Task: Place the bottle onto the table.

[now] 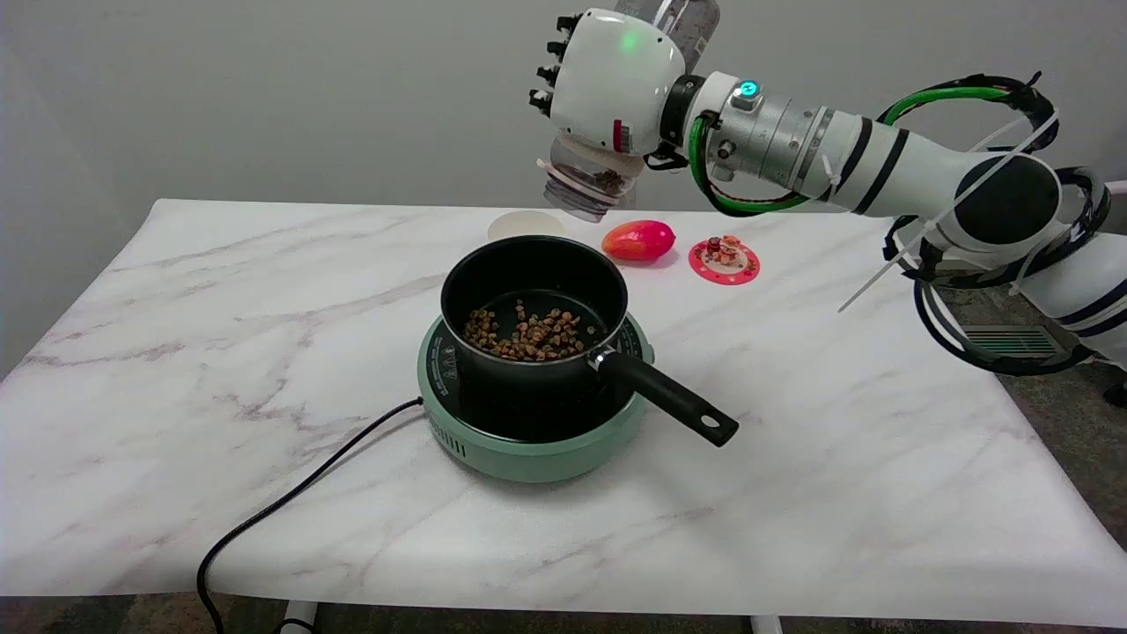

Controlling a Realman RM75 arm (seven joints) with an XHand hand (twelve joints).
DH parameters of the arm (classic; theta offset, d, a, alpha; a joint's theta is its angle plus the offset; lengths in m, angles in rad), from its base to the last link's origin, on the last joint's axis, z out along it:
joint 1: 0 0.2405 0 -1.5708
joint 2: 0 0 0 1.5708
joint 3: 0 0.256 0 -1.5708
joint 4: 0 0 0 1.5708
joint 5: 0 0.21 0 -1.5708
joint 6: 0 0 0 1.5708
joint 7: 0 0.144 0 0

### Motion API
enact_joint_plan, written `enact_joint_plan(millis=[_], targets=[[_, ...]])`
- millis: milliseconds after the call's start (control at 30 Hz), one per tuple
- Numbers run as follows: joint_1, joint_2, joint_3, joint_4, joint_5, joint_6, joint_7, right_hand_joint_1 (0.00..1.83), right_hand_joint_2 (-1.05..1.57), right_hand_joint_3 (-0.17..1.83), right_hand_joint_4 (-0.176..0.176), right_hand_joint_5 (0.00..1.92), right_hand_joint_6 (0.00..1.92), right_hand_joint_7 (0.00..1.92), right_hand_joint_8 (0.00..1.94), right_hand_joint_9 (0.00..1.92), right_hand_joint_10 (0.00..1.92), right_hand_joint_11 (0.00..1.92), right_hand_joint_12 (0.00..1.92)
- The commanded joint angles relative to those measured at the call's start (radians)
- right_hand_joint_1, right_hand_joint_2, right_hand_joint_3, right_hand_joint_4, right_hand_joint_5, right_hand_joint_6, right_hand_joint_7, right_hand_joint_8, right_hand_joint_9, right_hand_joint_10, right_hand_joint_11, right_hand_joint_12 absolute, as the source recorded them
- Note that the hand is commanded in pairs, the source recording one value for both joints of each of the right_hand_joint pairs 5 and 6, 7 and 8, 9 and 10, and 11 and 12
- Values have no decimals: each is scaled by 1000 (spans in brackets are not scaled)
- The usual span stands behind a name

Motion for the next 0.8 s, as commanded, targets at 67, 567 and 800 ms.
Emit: enact_joint_plan(millis=[67,567,800], targets=[[-20,6,-14,10,54,-34,14,1447,1047,583,0,1920,1920,1920,1920,1305,1305,1208,1208],[-129,0,82,29,590,-134,51,1464,1004,582,0,1920,1920,1896,1896,1293,1293,1201,1201],[-269,-29,266,29,765,-151,140,1501,931,600,0,1908,1908,1885,1885,1288,1288,1198,1198]])
